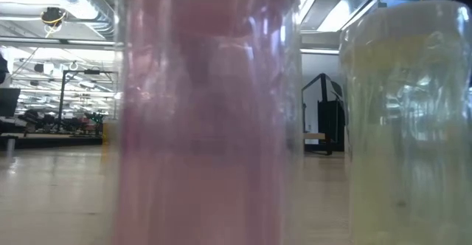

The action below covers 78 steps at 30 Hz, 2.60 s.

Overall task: Pick and place medicine bottles onto shelf by color
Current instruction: Put the right blue pill bottle on the shelf aligned with the other blue pill bottle

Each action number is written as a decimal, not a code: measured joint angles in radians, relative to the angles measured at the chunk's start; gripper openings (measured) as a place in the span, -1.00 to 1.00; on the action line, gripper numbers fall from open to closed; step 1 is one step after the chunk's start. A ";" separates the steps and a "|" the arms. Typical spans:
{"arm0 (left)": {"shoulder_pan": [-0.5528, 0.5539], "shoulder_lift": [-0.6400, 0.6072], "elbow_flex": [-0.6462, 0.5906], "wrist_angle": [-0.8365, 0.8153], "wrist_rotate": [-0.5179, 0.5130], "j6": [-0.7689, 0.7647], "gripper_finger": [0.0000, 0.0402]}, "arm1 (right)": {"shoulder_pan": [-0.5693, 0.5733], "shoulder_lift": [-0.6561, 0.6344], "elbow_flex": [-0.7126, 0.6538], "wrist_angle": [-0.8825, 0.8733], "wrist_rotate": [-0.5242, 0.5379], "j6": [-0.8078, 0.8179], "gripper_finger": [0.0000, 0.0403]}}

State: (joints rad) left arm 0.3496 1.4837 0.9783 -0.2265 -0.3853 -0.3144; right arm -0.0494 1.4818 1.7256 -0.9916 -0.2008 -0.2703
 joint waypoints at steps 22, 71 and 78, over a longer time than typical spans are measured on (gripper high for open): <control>-0.002 0.037 0.000 0.063 -0.048 0.073 -0.48 | 0.000 0.000 0.000 0.007 0.039 0.000 -0.17; -0.032 0.190 0.206 -0.153 -0.149 -0.073 -0.48 | -0.001 0.000 0.000 0.015 0.088 0.004 -0.17; 0.004 0.196 0.205 -0.188 -0.158 -0.124 -0.48 | -0.001 0.000 0.000 0.015 0.088 0.004 -0.17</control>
State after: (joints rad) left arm 0.3534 1.6794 1.1831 -0.4149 -0.5430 -0.4381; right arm -0.0505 1.4818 1.7256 -0.9768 -0.1131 -0.2661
